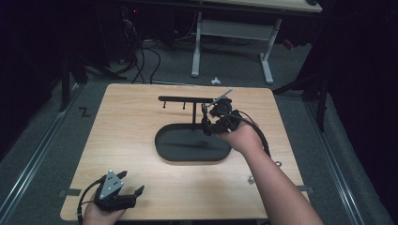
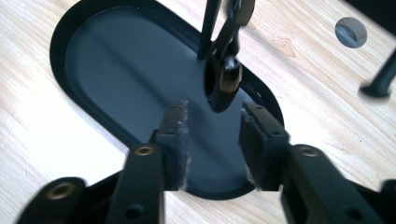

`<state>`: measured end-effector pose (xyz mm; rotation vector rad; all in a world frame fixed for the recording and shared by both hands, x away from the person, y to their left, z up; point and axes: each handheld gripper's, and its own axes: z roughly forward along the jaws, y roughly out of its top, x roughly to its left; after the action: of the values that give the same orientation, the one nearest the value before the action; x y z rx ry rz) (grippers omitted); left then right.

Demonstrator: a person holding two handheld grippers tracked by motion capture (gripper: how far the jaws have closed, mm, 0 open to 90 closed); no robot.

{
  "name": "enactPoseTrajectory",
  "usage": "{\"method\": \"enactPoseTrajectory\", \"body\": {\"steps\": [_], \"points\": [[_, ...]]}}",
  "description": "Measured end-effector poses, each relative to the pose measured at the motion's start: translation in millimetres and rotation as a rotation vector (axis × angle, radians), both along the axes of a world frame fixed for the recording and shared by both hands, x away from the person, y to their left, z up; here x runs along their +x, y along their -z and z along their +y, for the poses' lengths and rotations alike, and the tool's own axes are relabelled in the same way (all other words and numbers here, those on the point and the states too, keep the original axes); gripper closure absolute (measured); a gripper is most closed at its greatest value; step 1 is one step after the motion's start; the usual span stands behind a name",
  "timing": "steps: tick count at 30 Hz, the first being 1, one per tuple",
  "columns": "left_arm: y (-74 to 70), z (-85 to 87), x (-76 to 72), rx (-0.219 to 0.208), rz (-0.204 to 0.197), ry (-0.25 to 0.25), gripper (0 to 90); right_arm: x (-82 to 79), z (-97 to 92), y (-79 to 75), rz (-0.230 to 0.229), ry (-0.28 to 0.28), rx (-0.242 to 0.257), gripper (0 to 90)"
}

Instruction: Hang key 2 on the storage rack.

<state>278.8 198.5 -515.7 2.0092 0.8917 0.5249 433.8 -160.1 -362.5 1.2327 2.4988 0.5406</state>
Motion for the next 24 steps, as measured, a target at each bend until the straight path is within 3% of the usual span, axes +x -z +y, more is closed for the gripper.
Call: {"method": "enactPoseTrajectory", "body": {"steps": [5, 10, 24], "points": [[2.1, -4.1, 1.3, 0.010, 0.006, 0.012, 18.3, -22.8, -9.7, 12.0, -0.017, -0.039, 0.012, 56.0], [2.8, -7.9, 2.5, 0.018, 0.014, 0.024, 18.2, -42.2, -22.6, 27.4, -0.023, -0.035, 0.021, 55.8], [4.2, -13.5, 4.9, 0.025, 0.020, 0.041, 18.3, -79.1, -89.1, 60.6, -0.070, 0.095, 0.047, 50.3]]}}
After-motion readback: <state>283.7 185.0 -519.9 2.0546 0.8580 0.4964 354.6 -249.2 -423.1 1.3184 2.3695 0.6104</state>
